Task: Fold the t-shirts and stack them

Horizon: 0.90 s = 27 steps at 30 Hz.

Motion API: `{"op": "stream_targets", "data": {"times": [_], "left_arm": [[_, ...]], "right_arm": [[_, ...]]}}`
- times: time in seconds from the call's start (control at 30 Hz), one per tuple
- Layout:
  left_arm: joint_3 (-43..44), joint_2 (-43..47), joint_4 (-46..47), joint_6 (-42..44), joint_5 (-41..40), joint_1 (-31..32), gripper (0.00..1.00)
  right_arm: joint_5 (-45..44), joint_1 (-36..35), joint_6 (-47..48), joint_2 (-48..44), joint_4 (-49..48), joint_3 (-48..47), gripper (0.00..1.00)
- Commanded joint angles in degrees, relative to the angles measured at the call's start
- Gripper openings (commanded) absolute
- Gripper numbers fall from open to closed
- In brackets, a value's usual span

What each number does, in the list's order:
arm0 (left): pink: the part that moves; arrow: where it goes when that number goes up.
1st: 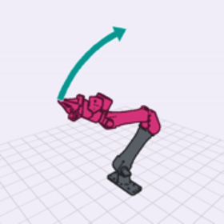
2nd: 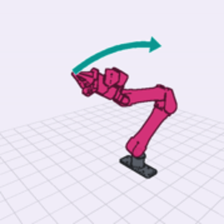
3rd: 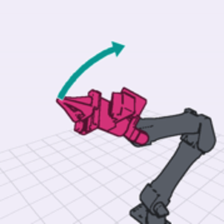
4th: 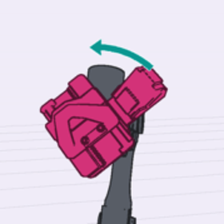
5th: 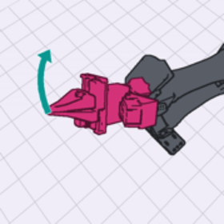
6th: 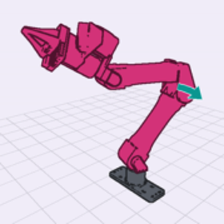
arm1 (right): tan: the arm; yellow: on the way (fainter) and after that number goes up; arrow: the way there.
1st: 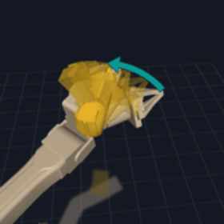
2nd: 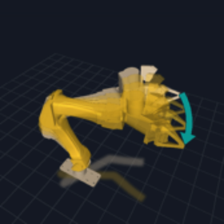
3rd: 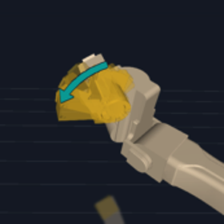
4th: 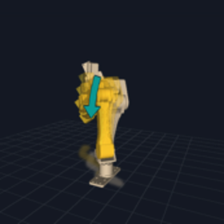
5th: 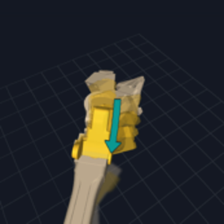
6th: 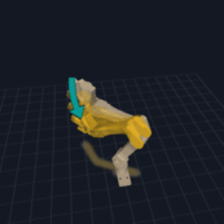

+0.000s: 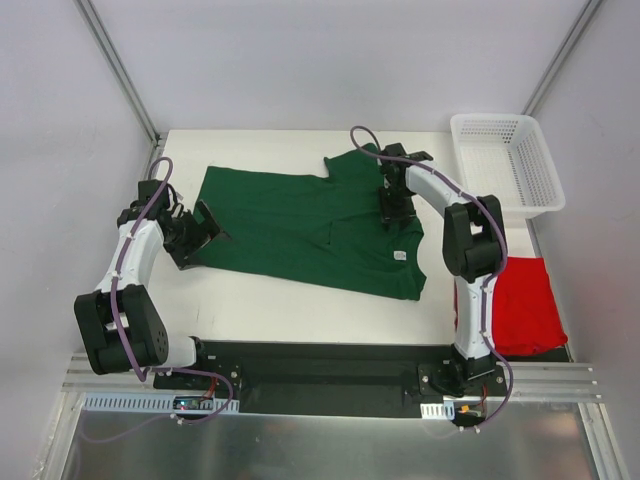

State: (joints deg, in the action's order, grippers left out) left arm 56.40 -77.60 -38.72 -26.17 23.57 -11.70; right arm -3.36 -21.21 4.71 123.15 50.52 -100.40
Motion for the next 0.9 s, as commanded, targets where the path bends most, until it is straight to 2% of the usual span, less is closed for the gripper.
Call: {"op": "stream_targets", "data": {"times": [0.0,0.7,0.83,0.87], "left_arm": [[0.2,0.8,0.2,0.2,1.1,-0.2,0.99],[-0.9,1.7,0.3,-0.5,1.4,-0.1,0.99],[-1.4,1.9,0.2,-0.5,1.5,-0.1,0.99],[-1.5,1.9,0.2,-0.5,1.5,-0.2,0.99]], "right_arm": [[-1.3,0.3,-0.7,-2.1,1.7,0.4,0.43],[-2.6,1.4,-0.8,1.1,1.9,-0.1,0.43],[-1.7,2.1,-0.8,2.0,2.1,-0.6,0.41],[-1.7,2.1,-0.8,2.1,2.1,-0.6,0.38]]}}
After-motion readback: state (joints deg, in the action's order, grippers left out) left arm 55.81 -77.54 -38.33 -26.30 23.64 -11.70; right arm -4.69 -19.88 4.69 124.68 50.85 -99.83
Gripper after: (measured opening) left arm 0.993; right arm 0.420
